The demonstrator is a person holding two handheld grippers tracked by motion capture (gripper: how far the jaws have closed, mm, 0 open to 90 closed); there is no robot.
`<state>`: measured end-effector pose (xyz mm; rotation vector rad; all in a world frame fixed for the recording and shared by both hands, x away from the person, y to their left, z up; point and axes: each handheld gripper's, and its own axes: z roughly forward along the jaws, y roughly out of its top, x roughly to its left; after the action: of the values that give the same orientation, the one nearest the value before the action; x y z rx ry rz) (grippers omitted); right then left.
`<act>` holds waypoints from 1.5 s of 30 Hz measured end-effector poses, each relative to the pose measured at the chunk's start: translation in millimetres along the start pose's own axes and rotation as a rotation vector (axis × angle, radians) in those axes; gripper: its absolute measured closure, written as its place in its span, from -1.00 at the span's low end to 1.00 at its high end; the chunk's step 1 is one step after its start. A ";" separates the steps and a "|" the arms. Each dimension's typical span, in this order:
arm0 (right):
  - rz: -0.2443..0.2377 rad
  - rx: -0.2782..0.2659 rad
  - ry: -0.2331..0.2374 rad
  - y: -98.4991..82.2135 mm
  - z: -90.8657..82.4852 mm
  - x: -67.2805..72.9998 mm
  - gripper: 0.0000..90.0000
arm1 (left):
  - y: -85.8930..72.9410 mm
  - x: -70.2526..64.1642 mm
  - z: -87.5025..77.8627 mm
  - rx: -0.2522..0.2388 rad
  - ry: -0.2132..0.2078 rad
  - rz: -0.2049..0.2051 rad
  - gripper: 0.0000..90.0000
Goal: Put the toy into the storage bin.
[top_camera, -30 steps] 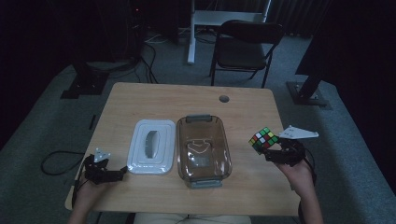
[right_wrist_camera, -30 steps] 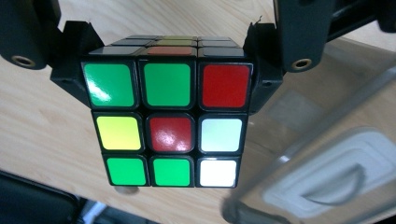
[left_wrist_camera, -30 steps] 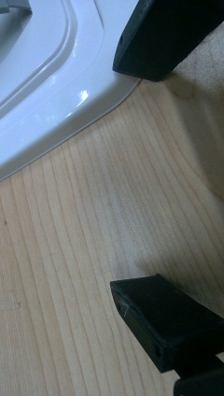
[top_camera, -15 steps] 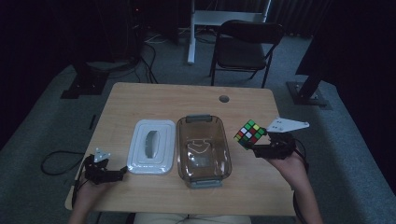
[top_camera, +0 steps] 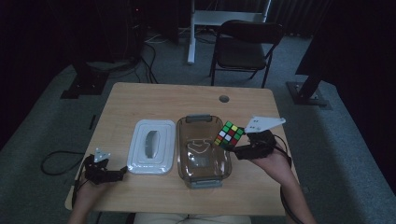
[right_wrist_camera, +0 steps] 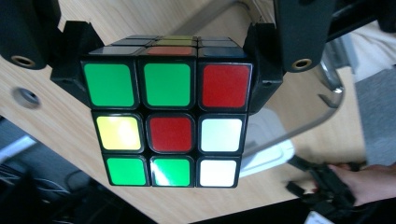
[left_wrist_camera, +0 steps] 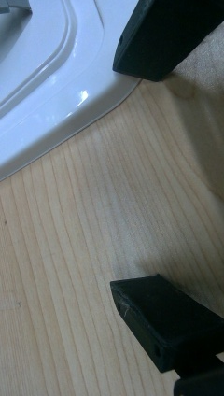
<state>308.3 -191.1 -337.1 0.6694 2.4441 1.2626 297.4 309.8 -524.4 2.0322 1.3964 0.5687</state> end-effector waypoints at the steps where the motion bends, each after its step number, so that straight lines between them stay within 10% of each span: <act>1: -0.008 0.004 0.009 2.3 2.7 1.8 -0.25 | 0.0 0.0 0.0 0.000 0.000 0.000 -0.98; 33: -0.196 0.266 0.281 15.2 85.4 35.4 -0.25 | 0.0 0.0 -0.2 0.002 -0.001 0.000 -0.98; 45: -0.239 0.384 0.316 8.7 110.8 37.6 -0.25 | -0.1 -0.2 -0.3 0.002 -0.001 0.000 -0.98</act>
<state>330.8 -91.3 -394.7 0.2621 2.9586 0.8682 297.1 309.8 -524.3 2.0337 1.3971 0.5669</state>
